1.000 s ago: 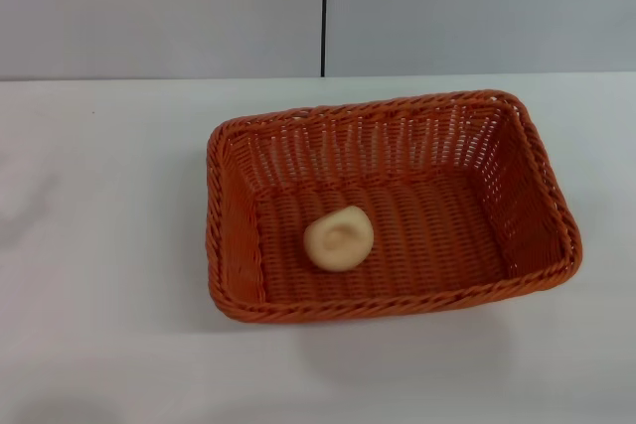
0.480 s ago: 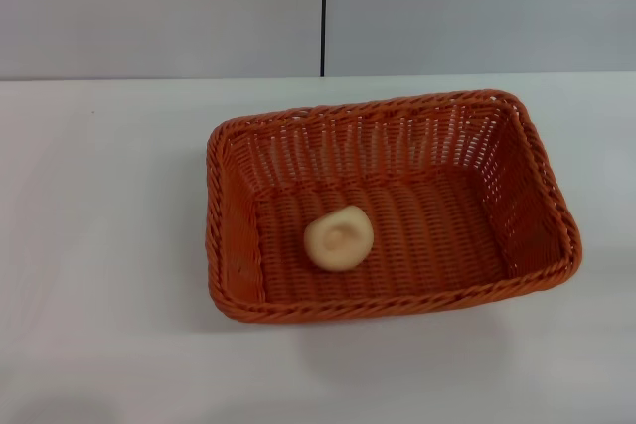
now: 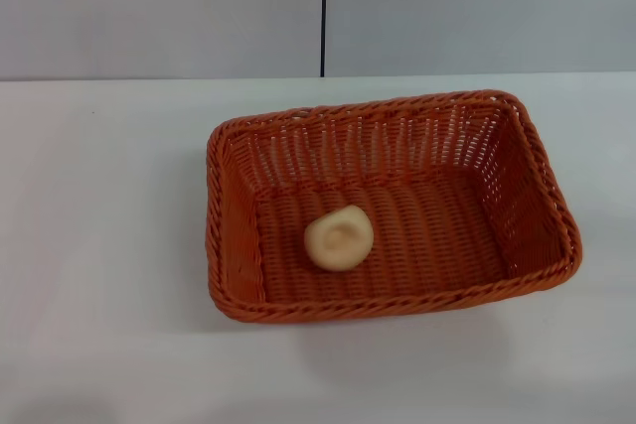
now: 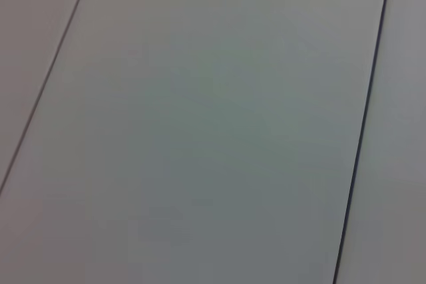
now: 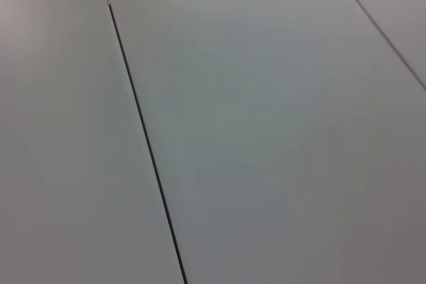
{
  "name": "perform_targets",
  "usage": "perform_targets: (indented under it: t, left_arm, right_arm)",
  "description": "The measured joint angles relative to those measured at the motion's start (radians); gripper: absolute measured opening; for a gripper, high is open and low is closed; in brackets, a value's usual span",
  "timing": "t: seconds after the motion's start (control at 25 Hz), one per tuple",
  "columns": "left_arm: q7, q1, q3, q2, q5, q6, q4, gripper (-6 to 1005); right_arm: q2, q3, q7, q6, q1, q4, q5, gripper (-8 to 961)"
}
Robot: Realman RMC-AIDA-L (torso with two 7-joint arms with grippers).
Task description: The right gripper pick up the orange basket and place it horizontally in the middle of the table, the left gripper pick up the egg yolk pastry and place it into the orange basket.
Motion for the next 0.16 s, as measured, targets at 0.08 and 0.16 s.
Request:
perform_targets:
  t: [0.08, 0.16]
  left_arm:
    - [0.021, -0.004, 0.001, 0.000, 0.006, -0.010, 0.031, 833]
    - [0.027, -0.004, 0.003, 0.000, 0.009, -0.019, 0.037, 833]
  right_arm:
    - [0.000, -0.005, 0.000, 0.013, 0.003, -0.011, -0.003, 638]
    - [0.001, -0.009, -0.001, 0.014, 0.004, -0.014, -0.005, 638]
